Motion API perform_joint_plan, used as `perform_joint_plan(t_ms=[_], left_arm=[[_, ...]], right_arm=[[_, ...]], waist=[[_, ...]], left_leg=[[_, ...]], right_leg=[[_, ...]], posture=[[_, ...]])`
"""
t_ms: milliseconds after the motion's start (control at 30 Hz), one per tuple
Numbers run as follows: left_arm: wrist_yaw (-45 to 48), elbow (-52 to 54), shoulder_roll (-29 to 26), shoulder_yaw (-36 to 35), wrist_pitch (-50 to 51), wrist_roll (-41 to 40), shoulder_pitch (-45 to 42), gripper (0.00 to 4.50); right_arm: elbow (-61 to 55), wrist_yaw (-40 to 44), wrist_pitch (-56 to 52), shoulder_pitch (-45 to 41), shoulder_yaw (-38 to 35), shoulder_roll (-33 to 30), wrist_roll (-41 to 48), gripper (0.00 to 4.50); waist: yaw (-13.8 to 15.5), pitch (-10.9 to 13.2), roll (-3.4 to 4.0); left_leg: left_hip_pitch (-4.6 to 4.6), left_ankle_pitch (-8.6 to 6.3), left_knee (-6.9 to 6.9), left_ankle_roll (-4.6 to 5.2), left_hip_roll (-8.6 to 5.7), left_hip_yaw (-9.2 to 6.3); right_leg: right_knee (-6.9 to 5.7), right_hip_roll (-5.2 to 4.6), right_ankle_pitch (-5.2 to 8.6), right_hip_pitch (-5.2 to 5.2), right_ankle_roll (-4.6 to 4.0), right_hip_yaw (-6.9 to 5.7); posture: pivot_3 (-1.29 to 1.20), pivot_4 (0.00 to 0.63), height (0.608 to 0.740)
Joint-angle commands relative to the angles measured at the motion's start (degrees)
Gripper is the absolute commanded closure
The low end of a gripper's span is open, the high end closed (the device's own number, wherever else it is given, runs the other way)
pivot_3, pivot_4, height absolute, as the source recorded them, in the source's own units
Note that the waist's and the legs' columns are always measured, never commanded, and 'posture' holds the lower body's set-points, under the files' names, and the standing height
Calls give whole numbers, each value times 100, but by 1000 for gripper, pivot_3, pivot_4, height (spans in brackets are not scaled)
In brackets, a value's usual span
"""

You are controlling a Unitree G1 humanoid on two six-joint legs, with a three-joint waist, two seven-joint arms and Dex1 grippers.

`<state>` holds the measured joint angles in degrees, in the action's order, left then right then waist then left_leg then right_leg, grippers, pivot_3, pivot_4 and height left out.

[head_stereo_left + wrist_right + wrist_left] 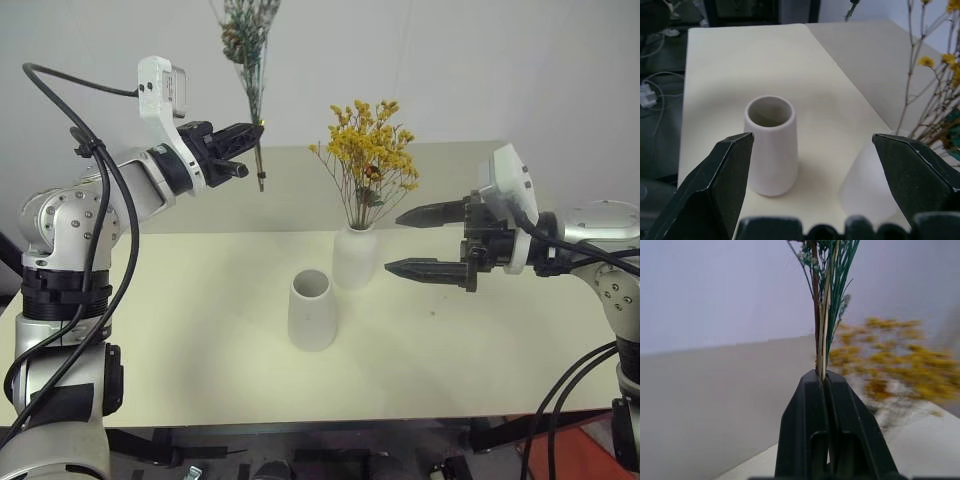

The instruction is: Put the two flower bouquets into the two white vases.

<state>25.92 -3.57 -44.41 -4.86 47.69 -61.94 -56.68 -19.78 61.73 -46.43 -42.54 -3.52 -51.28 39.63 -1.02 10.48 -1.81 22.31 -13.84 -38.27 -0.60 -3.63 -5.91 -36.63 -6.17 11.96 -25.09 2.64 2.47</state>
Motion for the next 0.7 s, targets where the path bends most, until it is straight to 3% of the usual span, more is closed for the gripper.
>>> perform_joint_plan(t_ms=[33, 367, 700], left_arm=[[1462, 350, -96, -111, -239, 137, 175, 4480], [3285, 431, 354, -76, -311, 397, 464, 4480], [3691, 786, 723, 6, -487, 801, 916, 4480]], right_arm=[[-103, 315, 274, 16, -252, -120, 168, 0], [-99, 889, 570, 119, -132, -327, 110, 0], [-135, 1016, 907, 295, 5, -439, -142, 0]], waist=[[-6, 0, 0], [-14, 0, 0], [-16, 0, 0]], left_leg=[[-1, 0, 0, 0, 1, 0], [-1, -1, -3, 3, 8, 1], [-4, -2, -5, 3, 15, 3]], right_leg=[[-1, 0, 0, 0, 0, 0], [-2, 5, 0, 2, 0, -2], [-4, 9, 0, 2, 0, -1]], posture=[[0, 150, 740], [0, 150, 740], [0, 150, 740]])
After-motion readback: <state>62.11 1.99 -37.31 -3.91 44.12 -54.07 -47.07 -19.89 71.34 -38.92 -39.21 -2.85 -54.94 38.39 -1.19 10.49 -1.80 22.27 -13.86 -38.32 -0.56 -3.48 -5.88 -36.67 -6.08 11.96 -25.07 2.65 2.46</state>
